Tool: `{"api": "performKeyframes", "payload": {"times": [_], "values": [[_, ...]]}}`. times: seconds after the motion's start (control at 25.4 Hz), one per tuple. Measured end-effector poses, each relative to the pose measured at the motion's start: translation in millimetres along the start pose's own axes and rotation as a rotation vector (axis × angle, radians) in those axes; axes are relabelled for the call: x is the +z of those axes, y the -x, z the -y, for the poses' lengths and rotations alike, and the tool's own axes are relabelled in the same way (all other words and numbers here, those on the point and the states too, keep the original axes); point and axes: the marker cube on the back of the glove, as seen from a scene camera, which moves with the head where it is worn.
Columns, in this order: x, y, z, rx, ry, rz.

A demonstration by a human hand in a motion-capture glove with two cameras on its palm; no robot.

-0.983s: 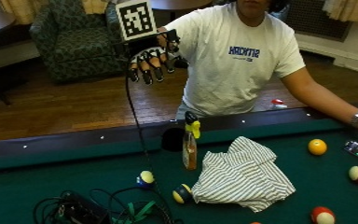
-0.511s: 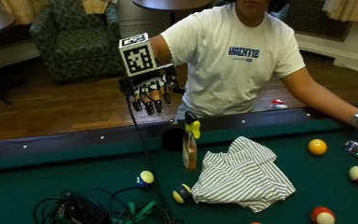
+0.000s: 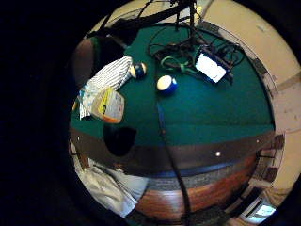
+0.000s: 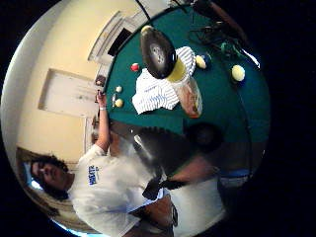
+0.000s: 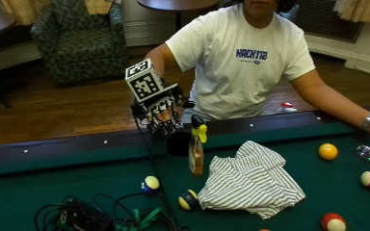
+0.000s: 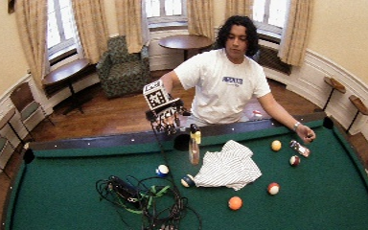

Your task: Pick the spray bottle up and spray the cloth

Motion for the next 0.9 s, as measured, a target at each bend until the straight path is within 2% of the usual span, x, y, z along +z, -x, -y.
{"api": "performKeyframes", "payload": {"times": [0.43,0.71,0.9], "values": [[51,8,0,0.055,-0.009,0.245],[63,7,4,0.144,-0.158,0.405],[73,6,8,0.172,-0.168,0.457]]}}
